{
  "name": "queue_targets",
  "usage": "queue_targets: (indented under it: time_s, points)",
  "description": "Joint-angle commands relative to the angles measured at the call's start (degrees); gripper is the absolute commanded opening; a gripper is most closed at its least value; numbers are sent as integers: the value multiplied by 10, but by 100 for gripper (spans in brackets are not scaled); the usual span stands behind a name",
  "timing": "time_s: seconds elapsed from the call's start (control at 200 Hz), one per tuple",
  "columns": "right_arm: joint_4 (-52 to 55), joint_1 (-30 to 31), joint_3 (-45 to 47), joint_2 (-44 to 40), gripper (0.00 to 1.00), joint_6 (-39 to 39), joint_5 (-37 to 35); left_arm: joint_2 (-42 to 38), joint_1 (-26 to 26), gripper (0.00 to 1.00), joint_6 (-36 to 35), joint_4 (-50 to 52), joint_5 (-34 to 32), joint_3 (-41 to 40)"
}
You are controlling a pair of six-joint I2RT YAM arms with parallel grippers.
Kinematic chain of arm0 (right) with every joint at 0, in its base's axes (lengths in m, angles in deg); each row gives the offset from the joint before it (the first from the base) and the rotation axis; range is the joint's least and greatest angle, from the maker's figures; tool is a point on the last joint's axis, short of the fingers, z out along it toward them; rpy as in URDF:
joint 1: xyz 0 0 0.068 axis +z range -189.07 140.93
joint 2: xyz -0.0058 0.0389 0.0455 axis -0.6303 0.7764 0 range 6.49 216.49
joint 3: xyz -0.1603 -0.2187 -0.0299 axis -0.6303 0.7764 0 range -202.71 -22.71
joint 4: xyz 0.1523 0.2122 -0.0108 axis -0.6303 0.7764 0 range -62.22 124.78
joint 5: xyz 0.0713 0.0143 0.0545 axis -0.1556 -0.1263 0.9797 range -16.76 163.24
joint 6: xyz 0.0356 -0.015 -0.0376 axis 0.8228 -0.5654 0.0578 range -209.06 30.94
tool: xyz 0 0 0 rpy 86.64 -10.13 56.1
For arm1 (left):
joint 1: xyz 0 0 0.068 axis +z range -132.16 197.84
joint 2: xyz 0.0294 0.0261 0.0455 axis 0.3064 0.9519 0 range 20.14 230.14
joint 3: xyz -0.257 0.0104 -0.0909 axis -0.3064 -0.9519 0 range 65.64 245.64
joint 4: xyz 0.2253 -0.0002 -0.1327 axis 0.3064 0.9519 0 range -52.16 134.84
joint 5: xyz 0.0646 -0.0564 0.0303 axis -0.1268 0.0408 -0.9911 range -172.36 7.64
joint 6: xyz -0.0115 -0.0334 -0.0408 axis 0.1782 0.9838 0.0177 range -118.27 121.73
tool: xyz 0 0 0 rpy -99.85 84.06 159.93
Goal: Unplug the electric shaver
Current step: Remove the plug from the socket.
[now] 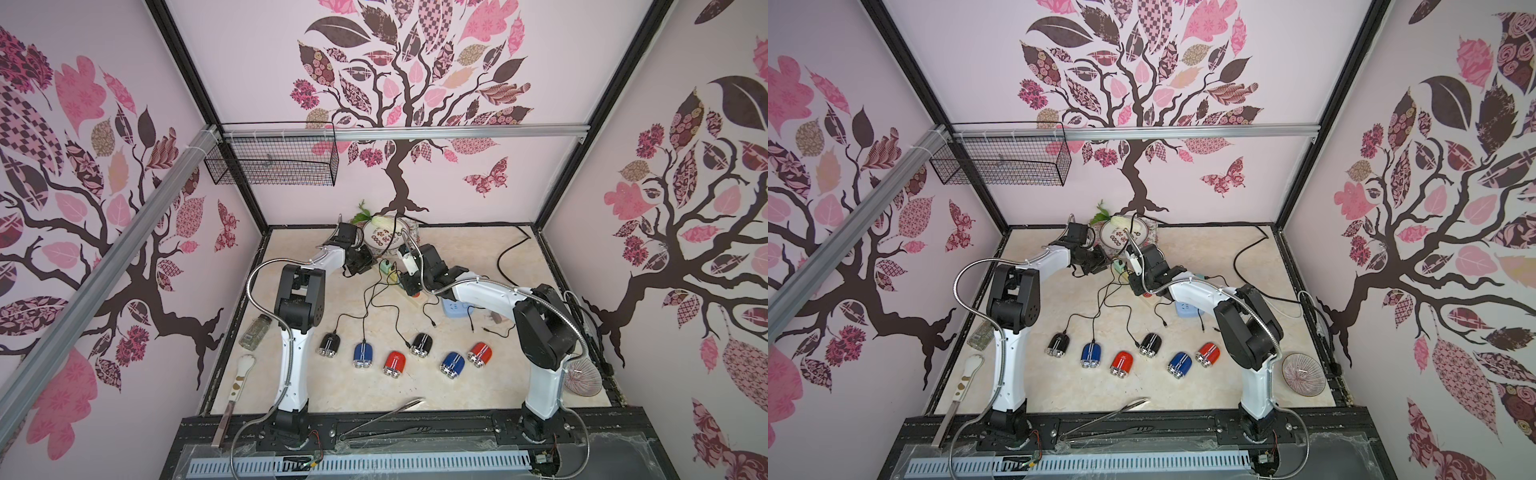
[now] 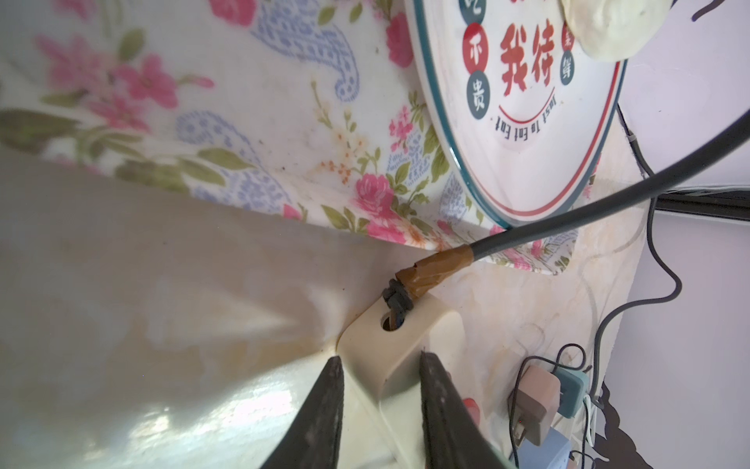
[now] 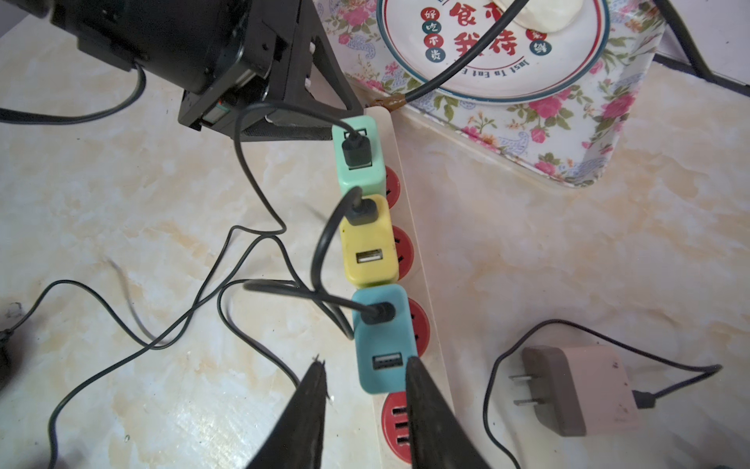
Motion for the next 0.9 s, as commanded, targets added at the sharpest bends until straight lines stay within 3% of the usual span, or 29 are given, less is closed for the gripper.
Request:
queue_targets:
  time_s: [0.0, 0.505, 0.895]
  points:
    - [10, -2, -28, 27, 36, -14, -8, 10, -4, 33, -15, 22, -18, 14]
    - [17, -9, -32, 40, 35, -25, -11, 9, -3, 30, -20, 34, -31, 17]
    - [13, -14, -13, 26, 41, -26, -11, 9, 1, 30, -22, 36, -31, 18]
